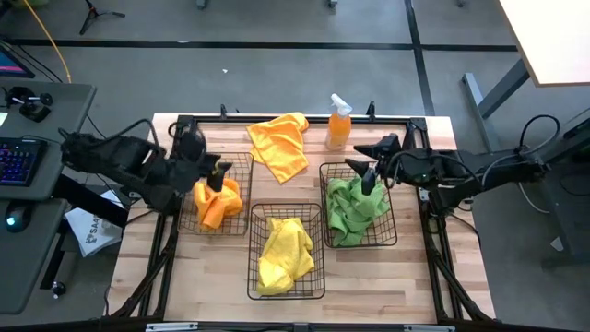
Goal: Sort microfiber towel by color & place in baskets
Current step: Put the microfiber cloth into the left basket
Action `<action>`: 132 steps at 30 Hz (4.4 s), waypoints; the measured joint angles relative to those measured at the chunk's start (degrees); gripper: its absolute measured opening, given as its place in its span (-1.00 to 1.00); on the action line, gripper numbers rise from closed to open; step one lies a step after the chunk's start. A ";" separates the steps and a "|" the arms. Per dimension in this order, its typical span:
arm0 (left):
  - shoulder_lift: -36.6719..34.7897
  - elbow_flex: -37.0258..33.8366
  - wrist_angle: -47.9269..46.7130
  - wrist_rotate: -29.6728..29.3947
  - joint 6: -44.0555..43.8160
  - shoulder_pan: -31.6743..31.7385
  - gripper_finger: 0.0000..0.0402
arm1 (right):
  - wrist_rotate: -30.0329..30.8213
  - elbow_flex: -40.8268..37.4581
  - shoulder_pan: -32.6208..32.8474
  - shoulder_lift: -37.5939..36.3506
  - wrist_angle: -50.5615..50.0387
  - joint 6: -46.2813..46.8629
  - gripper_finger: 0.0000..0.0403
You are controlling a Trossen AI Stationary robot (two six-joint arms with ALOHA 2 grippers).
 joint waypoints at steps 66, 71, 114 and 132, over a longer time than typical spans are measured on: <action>30.07 0.40 31.17 37.76 39.95 41.98 0.02 | -25.08 -0.07 -28.09 3.15 10.84 -0.65 0.17; 31.42 0.40 32.20 37.01 46.75 42.96 0.02 | -27.41 -0.09 -28.06 3.29 9.79 -0.52 0.17; 42.32 3.06 33.21 29.36 48.43 44.25 -0.99 | -27.22 -0.07 -29.97 3.40 12.11 -9.13 0.17; 4.06 5.89 4.31 4.63 34.20 31.44 -1.00 | -27.38 -0.07 -31.47 3.45 18.26 -21.51 0.17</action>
